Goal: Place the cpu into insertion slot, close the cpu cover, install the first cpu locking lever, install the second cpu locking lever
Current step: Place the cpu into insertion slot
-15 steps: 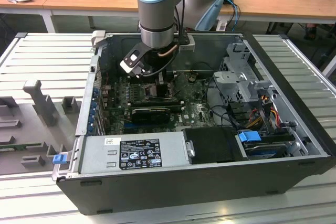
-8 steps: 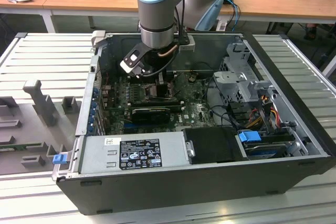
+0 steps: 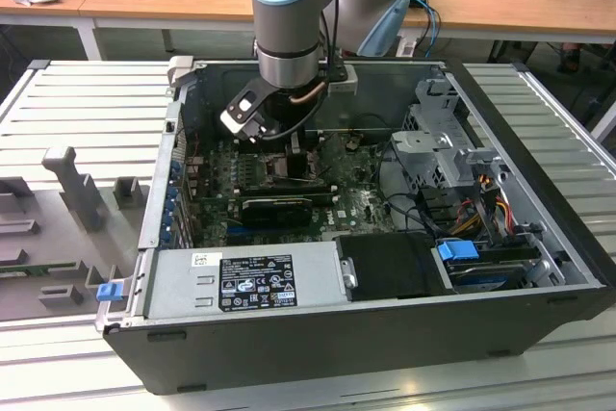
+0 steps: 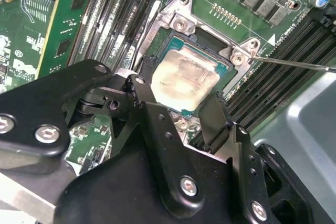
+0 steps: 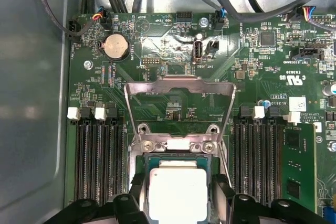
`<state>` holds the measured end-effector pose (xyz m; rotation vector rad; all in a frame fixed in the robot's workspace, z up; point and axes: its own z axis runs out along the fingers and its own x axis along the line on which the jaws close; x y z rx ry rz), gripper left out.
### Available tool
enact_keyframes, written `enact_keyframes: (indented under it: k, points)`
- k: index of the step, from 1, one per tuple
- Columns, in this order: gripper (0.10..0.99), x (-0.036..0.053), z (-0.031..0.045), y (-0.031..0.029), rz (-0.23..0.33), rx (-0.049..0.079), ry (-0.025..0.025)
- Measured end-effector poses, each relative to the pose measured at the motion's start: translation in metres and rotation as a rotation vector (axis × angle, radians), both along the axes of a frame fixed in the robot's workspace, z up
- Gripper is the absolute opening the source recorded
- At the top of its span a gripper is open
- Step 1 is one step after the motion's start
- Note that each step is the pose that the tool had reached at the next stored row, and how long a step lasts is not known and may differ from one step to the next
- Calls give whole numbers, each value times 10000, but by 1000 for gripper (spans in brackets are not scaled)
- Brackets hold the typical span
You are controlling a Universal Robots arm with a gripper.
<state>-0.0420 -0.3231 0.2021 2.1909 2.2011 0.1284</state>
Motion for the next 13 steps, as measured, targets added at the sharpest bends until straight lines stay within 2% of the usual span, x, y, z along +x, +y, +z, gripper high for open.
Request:
enact_keyframes:
  k: [5,6,7,8,13]
  points:
    - [600,0,93,0,-2,0,8]
    - [533,0,102,0,-1,0,10]
    - [533,0,113,0,-1,-1,14]
    - [408,0,124,0,-1,-1,18]
    - [110,0,182,0,-3,-1,27]
